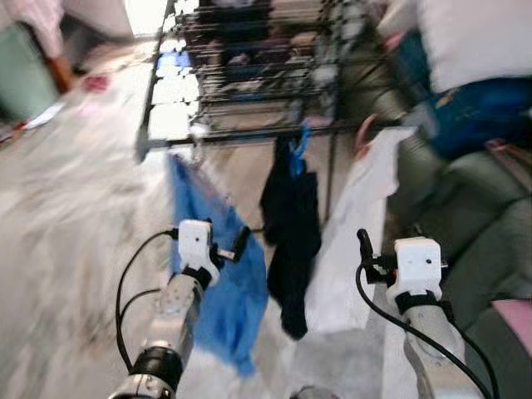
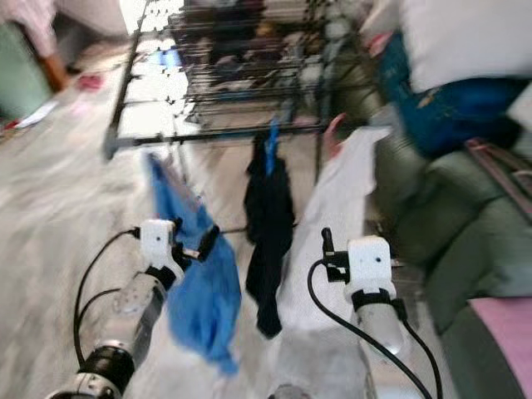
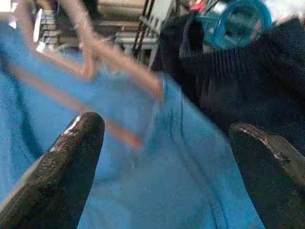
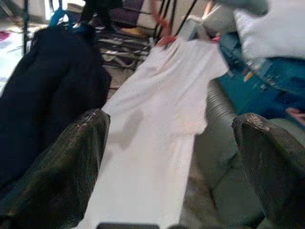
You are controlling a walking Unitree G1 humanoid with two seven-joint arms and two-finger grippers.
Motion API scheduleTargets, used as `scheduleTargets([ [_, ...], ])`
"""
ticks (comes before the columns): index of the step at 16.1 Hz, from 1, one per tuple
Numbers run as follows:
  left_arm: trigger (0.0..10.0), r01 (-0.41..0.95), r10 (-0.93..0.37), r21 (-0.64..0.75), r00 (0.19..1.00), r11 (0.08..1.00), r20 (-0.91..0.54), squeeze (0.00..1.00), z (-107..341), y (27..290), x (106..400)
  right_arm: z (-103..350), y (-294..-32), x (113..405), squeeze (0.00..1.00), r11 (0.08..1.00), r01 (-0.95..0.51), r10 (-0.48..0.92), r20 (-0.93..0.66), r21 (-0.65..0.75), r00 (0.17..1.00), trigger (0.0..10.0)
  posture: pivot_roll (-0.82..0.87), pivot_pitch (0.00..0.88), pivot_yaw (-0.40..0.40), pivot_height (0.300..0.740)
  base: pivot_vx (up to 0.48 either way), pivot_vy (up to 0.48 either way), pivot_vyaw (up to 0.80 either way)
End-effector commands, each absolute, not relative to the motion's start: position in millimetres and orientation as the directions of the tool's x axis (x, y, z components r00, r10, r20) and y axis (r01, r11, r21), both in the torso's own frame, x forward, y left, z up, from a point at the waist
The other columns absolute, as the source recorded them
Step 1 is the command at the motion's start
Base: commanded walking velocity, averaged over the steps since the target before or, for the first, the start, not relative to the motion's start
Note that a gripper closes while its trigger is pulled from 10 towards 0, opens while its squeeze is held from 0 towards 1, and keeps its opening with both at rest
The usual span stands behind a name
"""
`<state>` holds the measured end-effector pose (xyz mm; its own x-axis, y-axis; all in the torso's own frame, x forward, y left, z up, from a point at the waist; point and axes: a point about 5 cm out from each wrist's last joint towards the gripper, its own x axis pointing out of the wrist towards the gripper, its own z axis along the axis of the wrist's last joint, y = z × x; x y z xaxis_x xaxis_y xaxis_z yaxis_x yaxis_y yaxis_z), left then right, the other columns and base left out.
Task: Hang hanger
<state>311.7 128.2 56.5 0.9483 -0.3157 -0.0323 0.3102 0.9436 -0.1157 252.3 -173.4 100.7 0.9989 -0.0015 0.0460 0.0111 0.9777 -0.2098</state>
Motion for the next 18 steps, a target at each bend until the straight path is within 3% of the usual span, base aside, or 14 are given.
scheduleTargets([
  [1,10.0,0.284,-0.291,-0.107,0.955,0.953,-0.06,0.0,50,141,308,102,-165,252,0.0,0.981,-0.011,0.021,0.049,-0.195,0.999,10.0,-0.25,0.14,0.026,0.74,0.277,0.39,0.0],
  [5,10.0,0.285,-0.293,-0.106,0.954,0.953,-0.066,0.0,49,141,306,102,-166,252,0.0,0.98,-0.006,0.017,0.054,-0.201,0.998,10.0,-0.25,0.14,0.026,0.74,0.204,0.326,0.0],
  [14,10.0,0.319,-0.323,-0.053,0.942,0.946,-0.088,0.0,39,147,290,97,-163,251,0.0,0.976,-0.016,0.023,0.026,-0.219,0.999,10.0,-0.23,0.15,0.026,0.74,0.0,0.0,0.0],
  [18,10.0,0.389,-0.385,0.051,0.92,0.92,-0.067,0.0,44,152,283,93,-157,251,0.0,0.986,-0.054,0.05,-0.033,-0.16,0.998,10.0,-0.22,0.163,0.032,0.74,0.0,0.0,0.0],
])
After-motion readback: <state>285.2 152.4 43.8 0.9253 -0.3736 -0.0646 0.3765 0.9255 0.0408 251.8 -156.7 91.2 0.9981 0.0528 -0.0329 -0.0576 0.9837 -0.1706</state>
